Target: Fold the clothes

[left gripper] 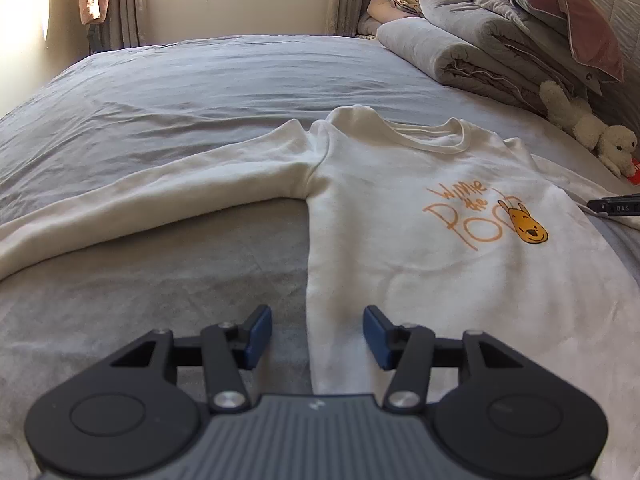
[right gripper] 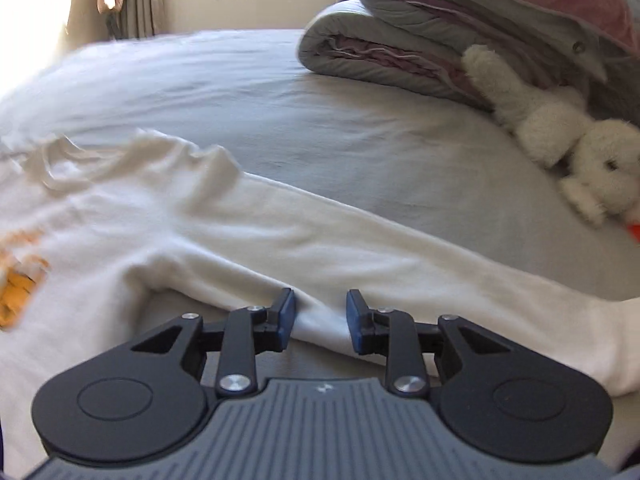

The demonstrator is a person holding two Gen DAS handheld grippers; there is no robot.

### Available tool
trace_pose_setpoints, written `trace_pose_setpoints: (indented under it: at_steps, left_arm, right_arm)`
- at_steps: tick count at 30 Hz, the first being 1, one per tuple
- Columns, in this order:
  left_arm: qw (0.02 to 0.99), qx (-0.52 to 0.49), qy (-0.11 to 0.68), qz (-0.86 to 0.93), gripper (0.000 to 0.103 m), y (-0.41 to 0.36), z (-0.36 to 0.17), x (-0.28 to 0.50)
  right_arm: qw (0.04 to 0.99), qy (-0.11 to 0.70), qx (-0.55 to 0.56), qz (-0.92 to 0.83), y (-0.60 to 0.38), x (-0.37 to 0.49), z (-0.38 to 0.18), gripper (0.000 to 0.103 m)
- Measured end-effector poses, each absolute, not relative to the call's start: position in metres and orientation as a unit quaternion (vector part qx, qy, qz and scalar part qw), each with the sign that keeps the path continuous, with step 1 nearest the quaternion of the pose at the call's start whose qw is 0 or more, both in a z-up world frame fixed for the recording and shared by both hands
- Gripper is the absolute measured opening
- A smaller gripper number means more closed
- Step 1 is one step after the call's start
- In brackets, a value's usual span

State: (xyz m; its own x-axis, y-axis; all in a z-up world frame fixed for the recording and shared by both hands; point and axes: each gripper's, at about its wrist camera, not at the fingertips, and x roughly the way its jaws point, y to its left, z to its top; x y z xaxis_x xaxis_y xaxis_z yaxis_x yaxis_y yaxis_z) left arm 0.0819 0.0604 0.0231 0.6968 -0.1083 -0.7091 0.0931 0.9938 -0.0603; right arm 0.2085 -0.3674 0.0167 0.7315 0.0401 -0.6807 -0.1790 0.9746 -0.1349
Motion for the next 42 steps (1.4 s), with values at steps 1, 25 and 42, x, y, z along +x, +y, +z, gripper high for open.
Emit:
trace_pose_setpoints:
  at_steps: [1,25,42]
  left_arm:
    - [0.921,-0.01,0.386,-0.055,0.052,0.06,0.023,0.082]
    - [0.914,0.002,0.401,-0.066,0.055,0.057,0.027,0.062]
    - [0.896,-0.137,0.421,-0.025,0.059,0.134,0.047,0.046]
  right_arm:
    - [0.926,0.36,-0.106,0.051,-0.378,0.205,0.017,0.057]
    - [0.889,0.436,-0.024,0.14,-0.307,0.119,0.028,0.022]
    - [0.907,0.406,-0.085,0.077,-0.28,0.028,0.042,0.015]
